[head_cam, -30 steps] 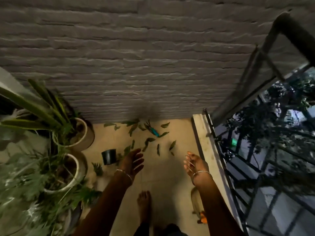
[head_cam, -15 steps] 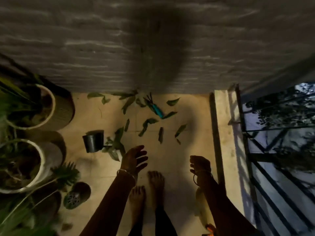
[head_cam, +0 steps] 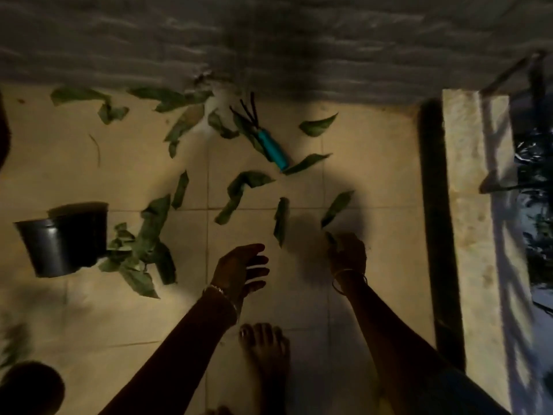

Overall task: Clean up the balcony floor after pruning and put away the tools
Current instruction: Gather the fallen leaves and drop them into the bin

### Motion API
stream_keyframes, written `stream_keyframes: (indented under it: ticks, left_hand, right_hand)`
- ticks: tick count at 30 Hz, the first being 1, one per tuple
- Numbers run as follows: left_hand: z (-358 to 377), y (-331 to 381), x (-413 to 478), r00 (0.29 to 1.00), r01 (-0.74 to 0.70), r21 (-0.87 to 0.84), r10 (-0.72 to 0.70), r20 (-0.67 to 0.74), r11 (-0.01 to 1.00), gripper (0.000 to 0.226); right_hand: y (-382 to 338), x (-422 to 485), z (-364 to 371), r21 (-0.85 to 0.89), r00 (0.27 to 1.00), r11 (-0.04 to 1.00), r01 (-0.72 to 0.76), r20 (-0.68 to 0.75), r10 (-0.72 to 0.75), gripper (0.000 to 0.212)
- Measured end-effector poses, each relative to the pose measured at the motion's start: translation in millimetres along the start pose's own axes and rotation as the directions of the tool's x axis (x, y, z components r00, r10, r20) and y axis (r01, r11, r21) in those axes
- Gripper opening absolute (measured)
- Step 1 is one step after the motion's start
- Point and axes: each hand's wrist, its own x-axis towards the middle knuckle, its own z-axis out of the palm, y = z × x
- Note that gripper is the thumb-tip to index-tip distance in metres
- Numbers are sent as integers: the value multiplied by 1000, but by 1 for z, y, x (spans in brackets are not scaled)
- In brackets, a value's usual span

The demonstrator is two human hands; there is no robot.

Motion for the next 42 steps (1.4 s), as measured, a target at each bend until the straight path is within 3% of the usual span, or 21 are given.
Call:
stream_keyframes:
  ticks: [2, 5, 8, 11, 13, 15, 17, 20, 23, 25, 29, 31, 33, 36, 38, 40, 42]
  left_hand:
    - [5, -10, 31, 1000, -22, 3, 22, 18, 1000, 21]
    - [10, -25, 69, 997, -35, -14, 36, 73, 999, 20]
    - [18, -34, 100, 988, -53, -59, 61, 142, 997, 20]
    - [29, -38, 127, 974, -39, -111, 63, 216, 993, 19]
    - [38, -35, 140, 951, 1, -137, 42, 308, 991, 16]
    - [46, -27, 148, 902, 41, -170, 36, 430, 985, 6]
    - [55, -17, 153, 891, 53, -164, 28, 453, 985, 8]
    - [71, -6, 153, 893, 56, -131, 9, 449, 990, 30]
    - [80, 8, 144, 870, 58, -175, 36, 493, 983, 42]
    - [75, 14, 138, 862, 79, -222, 46, 505, 972, 49]
    - [53, 16, 144, 876, 181, -326, -1, 481, 928, 21]
    - [44, 16, 154, 889, 183, -307, -24, 457, 934, 21]
    - [39, 18, 156, 905, 149, -257, -26, 425, 955, 21]
    - [31, 22, 152, 923, 93, -217, -3, 384, 972, 24]
    - [25, 19, 149, 929, 62, -201, 16, 369, 978, 26]
    - [20, 16, 148, 928, 40, -198, 37, 371, 979, 28]
    - [16, 14, 150, 923, 19, -192, 57, 381, 981, 29]
  right_hand:
    - [14, 23, 29, -15, 988, 997, 70, -136, -71, 29]
    - [34, 38, 56, 76, 911, 978, 195, -383, -152, 18]
    - [39, 33, 64, 130, 842, 937, 326, -491, -225, 20]
    - [40, 34, 68, 194, 852, 925, 326, -485, -199, 14]
    - [40, 39, 65, 201, 841, 907, 371, -487, -236, 22]
    - [27, 42, 53, 293, 818, 831, 473, -497, -291, 23]
    - [2, 40, 36, 421, 812, 733, 534, -498, -305, 16]
    - [-35, 28, 14, 517, 812, 633, 576, -451, -371, 11]
    - [-58, 21, 5, 313, 725, 657, 686, -367, -582, 14]
    - [-63, 16, 6, 253, 737, 694, 675, -285, -613, 18]
    - [-48, 23, -4, 364, 799, 725, 584, -418, -433, 10]
    - [-28, 44, -8, 348, 879, 840, 417, -389, -275, 14]
    - [-12, 59, -6, 295, 960, 936, 192, -257, -116, 35]
    - [-10, 67, 12, 346, 993, 937, 38, -119, 4, 54]
    - [-16, 71, 24, 316, 990, 949, 19, -141, 27, 43]
    - [-28, 71, 27, 292, 982, 955, 46, -188, 10, 18]
    - [-42, 66, 23, 356, 976, 925, 136, -206, -64, 8]
